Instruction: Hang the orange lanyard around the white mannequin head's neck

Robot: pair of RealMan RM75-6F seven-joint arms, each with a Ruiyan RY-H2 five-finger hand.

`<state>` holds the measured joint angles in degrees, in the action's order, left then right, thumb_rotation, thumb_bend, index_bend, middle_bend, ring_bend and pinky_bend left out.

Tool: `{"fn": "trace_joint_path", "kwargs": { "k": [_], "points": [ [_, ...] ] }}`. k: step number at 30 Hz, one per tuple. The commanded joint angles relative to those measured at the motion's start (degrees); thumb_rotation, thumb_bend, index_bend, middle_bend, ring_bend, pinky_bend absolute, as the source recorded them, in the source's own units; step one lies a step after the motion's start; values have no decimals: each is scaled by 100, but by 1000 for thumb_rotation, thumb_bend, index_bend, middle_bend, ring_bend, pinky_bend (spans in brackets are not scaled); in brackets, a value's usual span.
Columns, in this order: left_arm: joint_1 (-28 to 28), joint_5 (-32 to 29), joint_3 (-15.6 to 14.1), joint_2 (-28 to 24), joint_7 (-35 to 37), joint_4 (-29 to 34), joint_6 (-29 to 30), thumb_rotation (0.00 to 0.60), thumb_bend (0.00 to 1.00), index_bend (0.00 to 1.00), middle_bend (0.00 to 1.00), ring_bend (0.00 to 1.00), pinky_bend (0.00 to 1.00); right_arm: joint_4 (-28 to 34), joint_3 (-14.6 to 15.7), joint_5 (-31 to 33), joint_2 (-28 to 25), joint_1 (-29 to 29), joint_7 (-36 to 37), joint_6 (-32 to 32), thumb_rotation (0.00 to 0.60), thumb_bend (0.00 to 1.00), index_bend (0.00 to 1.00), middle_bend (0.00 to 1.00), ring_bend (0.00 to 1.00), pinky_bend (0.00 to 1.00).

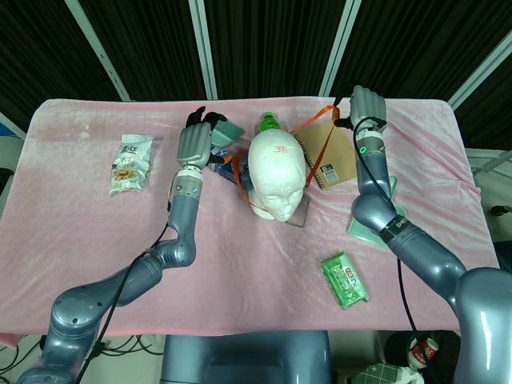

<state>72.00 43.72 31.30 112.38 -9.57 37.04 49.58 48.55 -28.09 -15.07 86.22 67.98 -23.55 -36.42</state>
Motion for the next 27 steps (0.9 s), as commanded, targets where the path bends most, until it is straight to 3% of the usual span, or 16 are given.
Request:
{"fn": "trace_joint_path", "kwargs": {
  "k": [1, 6, 10, 15, 21, 27],
  "points": [
    [42, 11, 29, 34, -5, -52, -13, 600, 74, 165, 107, 0, 0, -25, 58, 33, -31, 4, -52, 111, 600, 286, 264, 127, 279, 226],
    [2, -8, 91, -41, -80, 75, 61, 600, 65, 160, 96, 0, 0, 104, 113, 153, -185, -48, -94, 232, 600, 245, 223, 94, 242, 211],
    [-137, 60, 106, -212, -84, 413, 252, 600, 65, 160, 96, 0, 0, 354, 155, 303, -406, -153, -87, 288, 600, 168, 180, 73, 215, 210],
    [-431, 151, 83, -569, -100, 1077, 489, 600, 65, 160, 97, 0, 0, 809, 74, 387, -793, -383, 148, 223, 600, 159, 165, 73, 212, 210],
    [-1131, 313, -110, -1504, -239, 2724, 757, 600, 65, 180, 104, 0, 0, 1629, -7, 5, -1546, -1033, 656, -2, 600, 163, 164, 88, 221, 210],
    [-1953, 337, -383, -2816, -521, 4746, 927, 600, 67, 191, 118, 0, 0, 2664, 477, -676, -2385, -1865, 675, -344, 600, 316, 164, 188, 300, 260]
  ]
}}
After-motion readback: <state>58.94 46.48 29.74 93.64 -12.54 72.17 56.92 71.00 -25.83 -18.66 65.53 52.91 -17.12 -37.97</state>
